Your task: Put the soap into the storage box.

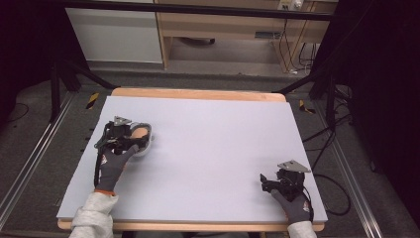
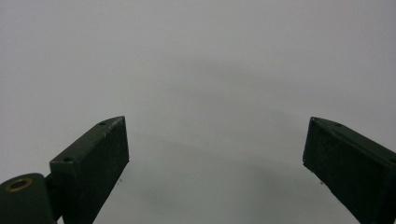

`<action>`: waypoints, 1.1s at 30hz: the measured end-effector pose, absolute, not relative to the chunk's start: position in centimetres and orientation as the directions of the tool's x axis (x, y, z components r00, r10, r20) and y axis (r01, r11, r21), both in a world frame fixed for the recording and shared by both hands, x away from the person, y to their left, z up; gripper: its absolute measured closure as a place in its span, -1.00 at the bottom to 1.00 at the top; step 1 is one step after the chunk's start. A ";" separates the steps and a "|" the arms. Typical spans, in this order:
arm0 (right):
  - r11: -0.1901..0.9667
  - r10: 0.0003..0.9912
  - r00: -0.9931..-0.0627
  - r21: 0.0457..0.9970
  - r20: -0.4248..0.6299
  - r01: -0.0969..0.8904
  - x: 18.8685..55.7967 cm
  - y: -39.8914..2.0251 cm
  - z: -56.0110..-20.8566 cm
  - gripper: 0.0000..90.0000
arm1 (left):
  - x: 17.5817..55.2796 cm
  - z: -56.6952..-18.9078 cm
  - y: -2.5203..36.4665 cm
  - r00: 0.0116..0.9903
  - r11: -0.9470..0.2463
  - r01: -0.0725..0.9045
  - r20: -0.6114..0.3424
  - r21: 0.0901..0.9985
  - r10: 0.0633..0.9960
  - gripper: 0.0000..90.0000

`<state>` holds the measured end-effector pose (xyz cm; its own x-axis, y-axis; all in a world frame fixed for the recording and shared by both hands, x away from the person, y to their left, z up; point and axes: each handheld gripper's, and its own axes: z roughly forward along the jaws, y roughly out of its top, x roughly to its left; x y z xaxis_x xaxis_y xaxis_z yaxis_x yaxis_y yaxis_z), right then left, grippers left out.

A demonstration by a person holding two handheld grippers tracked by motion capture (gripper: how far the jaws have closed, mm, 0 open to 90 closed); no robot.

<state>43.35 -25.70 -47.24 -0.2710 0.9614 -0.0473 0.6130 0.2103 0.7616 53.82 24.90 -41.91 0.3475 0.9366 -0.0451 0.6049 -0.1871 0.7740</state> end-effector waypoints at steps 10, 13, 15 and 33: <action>0.195 0.966 -0.254 0.763 -0.042 0.616 43.3 -25.8 -47.2 -0.84 | 52.3 -41.0 24.9 0.412 -0.168 0.562 -0.098 0.810 0.906 -0.36; 0.196 0.966 -0.253 0.766 -0.045 0.612 43.3 -25.9 -47.2 -0.84 | 51.5 -41.0 24.9 0.428 -0.173 0.553 -0.100 0.815 0.898 -0.36; 0.186 0.969 -0.244 0.766 -0.039 0.615 43.3 -26.0 -47.2 -0.84 | 50.9 -41.0 24.9 0.439 -0.178 0.546 -0.099 0.819 0.893 -0.36; 0.147 0.979 -0.201 0.767 -0.024 0.625 43.1 -26.7 -47.6 -0.86 | 45.3 -43.3 25.9 0.455 -0.190 0.535 -0.091 0.823 0.886 -0.48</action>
